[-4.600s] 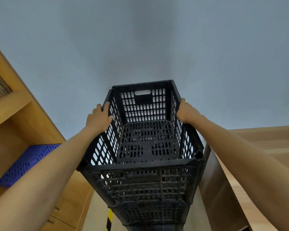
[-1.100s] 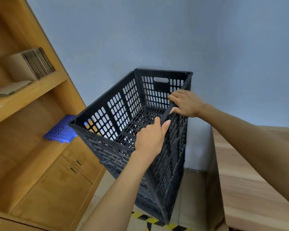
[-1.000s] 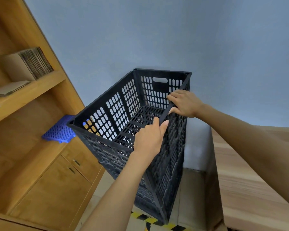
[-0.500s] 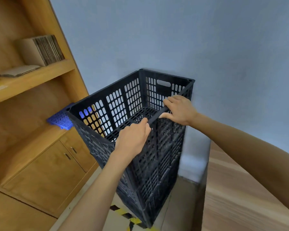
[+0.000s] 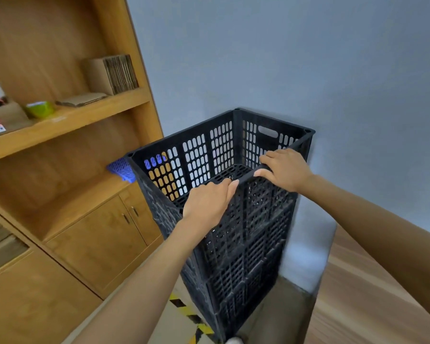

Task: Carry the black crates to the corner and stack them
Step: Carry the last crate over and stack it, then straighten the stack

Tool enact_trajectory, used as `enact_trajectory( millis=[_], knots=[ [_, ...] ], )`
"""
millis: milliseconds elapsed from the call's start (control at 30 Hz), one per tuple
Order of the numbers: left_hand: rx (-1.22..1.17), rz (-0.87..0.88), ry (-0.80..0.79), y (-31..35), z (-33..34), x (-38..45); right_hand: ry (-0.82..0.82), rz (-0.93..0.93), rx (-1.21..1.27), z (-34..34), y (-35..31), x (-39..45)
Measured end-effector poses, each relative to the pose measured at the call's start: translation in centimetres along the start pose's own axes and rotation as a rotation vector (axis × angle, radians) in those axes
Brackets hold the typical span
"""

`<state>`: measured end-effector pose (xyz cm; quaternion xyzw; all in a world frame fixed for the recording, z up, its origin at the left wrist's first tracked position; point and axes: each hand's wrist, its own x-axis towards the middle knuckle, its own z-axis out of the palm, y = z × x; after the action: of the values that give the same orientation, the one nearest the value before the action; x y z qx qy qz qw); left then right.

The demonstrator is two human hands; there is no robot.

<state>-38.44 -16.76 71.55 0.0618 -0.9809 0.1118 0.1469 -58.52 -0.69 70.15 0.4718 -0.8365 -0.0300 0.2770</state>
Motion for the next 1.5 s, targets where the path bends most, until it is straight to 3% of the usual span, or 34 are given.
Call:
enact_trajectory(
  millis=[167, 333, 633, 767, 933, 1133, 1500],
  knots=[
    [-0.076, -0.014, -0.056, -0.9, 0.1, 0.2, -0.035, 0.025, 0.033, -0.4, -0.6, 0.5],
    [-0.239, -0.106, -0.082, -6.9, 1.2, 0.0, -0.056, 0.066, 0.026, -1.0, -4.8, 3.4],
    [-0.209, -0.137, -0.161, -16.4, 2.1, 0.1, -0.179, 0.001, 0.116, -0.2, -9.8, 9.0],
    [-0.186, -0.116, -0.193, -16.7, 1.9, 0.3, -0.387, -0.109, 0.262, -0.3, -7.9, 9.9],
    [-0.089, -0.103, -0.221, -16.5, 1.9, 0.0, -0.239, -0.043, 0.166, -0.6, -8.5, 9.2],
    [0.21, -0.109, -0.232, -15.2, 1.7, -1.7, -0.218, 0.021, 0.106, -1.0, -9.5, 8.5],
    [0.213, 0.11, -0.147, -17.4, 2.5, -1.8, -0.188, 0.167, 0.077, -2.2, -11.8, 5.7]
  ],
)
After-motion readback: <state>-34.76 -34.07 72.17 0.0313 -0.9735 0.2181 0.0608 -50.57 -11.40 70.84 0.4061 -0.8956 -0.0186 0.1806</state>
